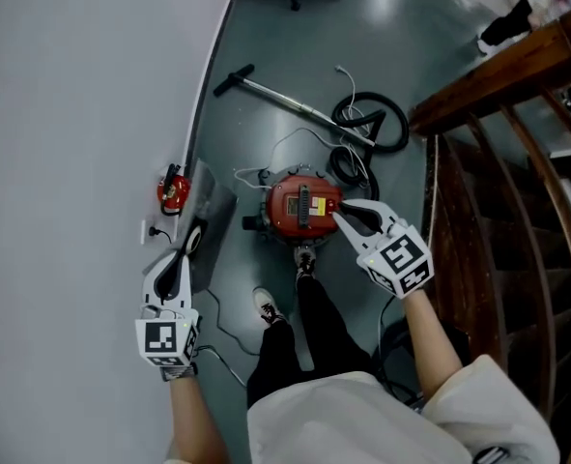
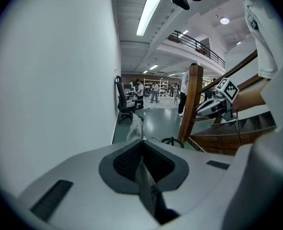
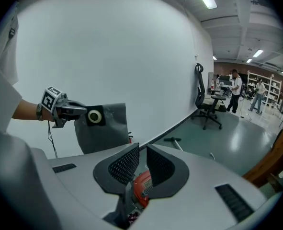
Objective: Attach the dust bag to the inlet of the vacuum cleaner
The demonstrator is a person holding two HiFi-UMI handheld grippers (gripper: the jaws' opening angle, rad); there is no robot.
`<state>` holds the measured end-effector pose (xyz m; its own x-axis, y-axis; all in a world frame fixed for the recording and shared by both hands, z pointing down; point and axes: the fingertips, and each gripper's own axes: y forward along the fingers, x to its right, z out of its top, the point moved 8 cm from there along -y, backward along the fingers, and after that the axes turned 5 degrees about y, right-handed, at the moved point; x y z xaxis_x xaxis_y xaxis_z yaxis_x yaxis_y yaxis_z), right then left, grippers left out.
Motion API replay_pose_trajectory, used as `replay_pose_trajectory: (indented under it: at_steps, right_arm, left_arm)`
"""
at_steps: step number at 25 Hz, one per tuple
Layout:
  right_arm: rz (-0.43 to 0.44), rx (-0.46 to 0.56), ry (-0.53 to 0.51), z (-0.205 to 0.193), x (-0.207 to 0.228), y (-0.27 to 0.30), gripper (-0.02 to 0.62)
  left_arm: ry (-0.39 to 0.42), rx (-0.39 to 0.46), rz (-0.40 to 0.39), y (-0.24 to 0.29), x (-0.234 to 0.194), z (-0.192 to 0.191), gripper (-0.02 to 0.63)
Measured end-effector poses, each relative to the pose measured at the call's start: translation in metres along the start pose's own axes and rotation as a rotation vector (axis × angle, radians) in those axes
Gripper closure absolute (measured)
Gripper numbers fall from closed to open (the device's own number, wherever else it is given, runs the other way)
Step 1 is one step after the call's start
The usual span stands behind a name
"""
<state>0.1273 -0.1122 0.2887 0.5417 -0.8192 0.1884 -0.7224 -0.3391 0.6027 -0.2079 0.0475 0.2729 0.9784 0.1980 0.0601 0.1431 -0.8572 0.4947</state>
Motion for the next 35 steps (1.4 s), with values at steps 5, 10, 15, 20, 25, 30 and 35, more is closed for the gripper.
replay_pose_trajectory:
  at_steps: [5,10,15,20,25,30,35]
  right_arm:
    - [0.024,-0.019,0.070,-0.030,0.003,0.025,0.532]
    - [0.029,-0.033,0.153,-0.063,0.016,0.047,0.524]
    - [0.029,-0.035,0.210,-0.084,0.028,0.074,0.514]
    - [0.042,-0.085,0.253,-0.116,0.039,0.099,0.502]
    - [0.069,-0.147,0.301,-0.155,0.048,0.127,0.492]
    - [0.045,-0.186,0.299,-0.183,0.059,0.154,0.486]
    - [0.019,-0.204,0.344,-0.205,0.068,0.178,0.479]
  left_arm:
    - [-0.026,-0.040,0.016,0.014,-0.002,-0.034,0.588]
    - [-0.072,-0.059,0.041,0.025,0.000,-0.065,0.588]
    - [-0.061,-0.059,0.068,0.038,0.000,-0.091,0.588]
    - [-0.105,-0.076,0.083,0.056,0.002,-0.124,0.588]
    - [-0.150,-0.116,0.103,0.073,0.003,-0.156,0.588]
    - [-0.195,-0.121,0.098,0.093,0.007,-0.187,0.588]
    - [-0.218,-0.124,0.088,0.113,0.009,-0.213,0.588]
